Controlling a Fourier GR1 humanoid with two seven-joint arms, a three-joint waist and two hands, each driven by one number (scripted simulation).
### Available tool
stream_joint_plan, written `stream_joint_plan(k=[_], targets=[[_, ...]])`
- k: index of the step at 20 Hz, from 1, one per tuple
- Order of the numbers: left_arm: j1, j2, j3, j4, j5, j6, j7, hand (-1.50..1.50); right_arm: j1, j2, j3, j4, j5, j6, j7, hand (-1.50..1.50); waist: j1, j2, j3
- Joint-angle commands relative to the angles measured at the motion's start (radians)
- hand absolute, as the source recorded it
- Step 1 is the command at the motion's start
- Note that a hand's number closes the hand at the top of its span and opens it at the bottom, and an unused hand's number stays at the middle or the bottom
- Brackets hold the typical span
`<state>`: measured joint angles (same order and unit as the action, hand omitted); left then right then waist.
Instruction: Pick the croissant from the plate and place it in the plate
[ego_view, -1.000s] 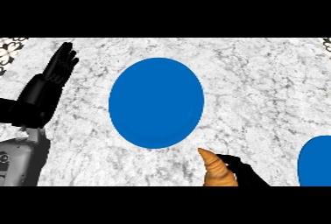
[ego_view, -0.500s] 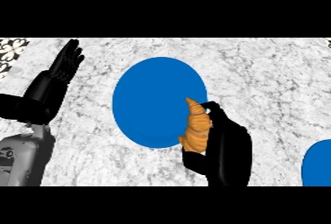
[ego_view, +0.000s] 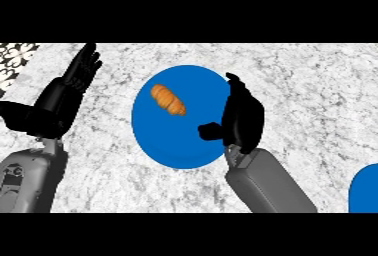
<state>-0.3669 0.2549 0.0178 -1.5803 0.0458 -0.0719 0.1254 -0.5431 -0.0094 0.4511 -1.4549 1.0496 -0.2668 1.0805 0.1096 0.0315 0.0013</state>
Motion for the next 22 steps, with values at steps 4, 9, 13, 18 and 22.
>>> stream_joint_plan(k=[4,9,13,18,22], targets=[[0.006,-0.005,-0.004,0.007,-0.007,-0.003,-0.023,0.00,-0.179,0.009,-0.050,0.238,-0.105,-0.373,-0.002,-1.50,0.008,-0.004,0.000],[-0.014,-0.009,0.000,0.009,0.004,0.001,0.024,0.00,-0.249,0.009,-0.053,0.319,-0.159,-0.600,-0.021,-1.50,-0.004,-0.012,0.000],[0.010,0.008,0.021,0.027,-0.004,-0.002,-0.015,0.00,-0.289,0.009,-0.032,0.344,-0.209,-0.749,-0.019,-1.50,-0.030,-0.018,-0.001],[0.052,0.018,0.051,0.040,0.001,-0.006,-0.039,0.00,-0.238,0.009,0.027,0.310,-0.210,-0.864,0.006,-1.50,-0.080,-0.029,-0.001],[0.067,0.026,0.071,-0.001,0.006,0.006,-0.005,0.00,-0.045,0.009,0.044,0.133,-0.162,-0.869,-0.031,-1.50,-0.114,-0.037,-0.001]])
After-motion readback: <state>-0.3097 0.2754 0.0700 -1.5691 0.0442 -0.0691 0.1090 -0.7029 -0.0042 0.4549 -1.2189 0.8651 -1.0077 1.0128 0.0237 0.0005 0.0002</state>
